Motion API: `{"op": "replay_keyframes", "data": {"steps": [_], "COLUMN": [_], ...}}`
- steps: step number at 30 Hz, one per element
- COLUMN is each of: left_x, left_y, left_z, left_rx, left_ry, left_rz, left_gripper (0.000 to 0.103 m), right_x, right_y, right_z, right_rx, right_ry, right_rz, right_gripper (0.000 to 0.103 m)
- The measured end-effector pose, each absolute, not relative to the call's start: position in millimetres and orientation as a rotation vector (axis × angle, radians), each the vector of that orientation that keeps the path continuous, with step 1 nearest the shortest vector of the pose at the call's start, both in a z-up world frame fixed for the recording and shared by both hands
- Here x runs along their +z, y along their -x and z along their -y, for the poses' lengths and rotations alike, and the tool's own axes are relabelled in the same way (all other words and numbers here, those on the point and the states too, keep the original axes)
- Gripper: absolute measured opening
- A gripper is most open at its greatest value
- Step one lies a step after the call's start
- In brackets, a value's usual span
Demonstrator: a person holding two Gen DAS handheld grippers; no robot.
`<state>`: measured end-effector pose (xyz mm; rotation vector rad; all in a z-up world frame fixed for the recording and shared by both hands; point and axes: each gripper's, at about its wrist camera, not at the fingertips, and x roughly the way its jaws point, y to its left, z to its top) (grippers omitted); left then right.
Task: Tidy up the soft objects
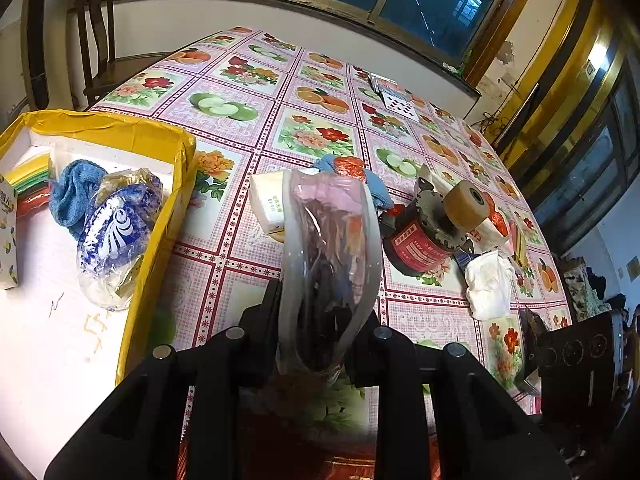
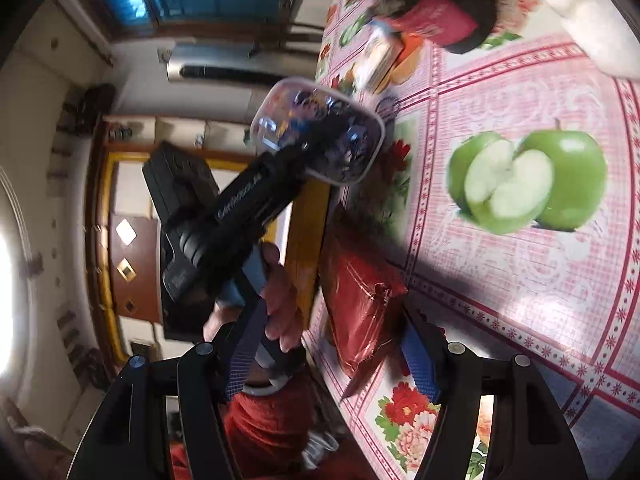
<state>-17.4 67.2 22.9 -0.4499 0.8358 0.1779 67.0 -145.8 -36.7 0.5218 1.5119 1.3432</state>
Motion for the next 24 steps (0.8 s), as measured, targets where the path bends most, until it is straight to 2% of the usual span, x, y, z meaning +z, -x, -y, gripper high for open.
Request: {"op": "replay_keyframes", "data": {"steps": [2,5,10,13,16,22,24], "left_x": [23.1,25.3,42.1,56.0,67.2,70.8,68.9], "left_y": [19.3,21.5,31.5,36.1,39.9,44.0,44.4], "left_z": [-67.9,-70.2,-75.9,-82.5,-88.0,-91.1,-92.1], "left_rx": [0.175,0.175,0.203,0.221,0.241,0.232,0.218], "left_ry": [0.449,0.45,0.425,0.412,0.394,0.388,0.398], "left_rz": [-0.832,-0.832,-0.802,-0.787,-0.77,-0.762,-0.767], "left_gripper": [0.024,0.024,0.024,0.024,0.024,0.024,0.024], "right_x": [-18.3,1.6,20.3,29.3,27.9,-6.5,-15.2], "right_y": [-68.5,-79.3,-55.4,-16.2,8.5,22.6,23.2], "right_z": [140.7,129.7,89.7,71.4,55.2,32.3,26.4], "right_rx": [1.275,1.256,1.342,1.362,1.326,1.336,1.283], "right_ry": [-0.289,-0.097,0.282,0.478,0.653,0.805,0.826], "right_rz": [-1.413,-1.298,-1.194,-1.07,-0.945,-1.027,-1.034], "right_gripper": [0.068,0.068,0.068,0.082,0.088,0.088,0.079]}}
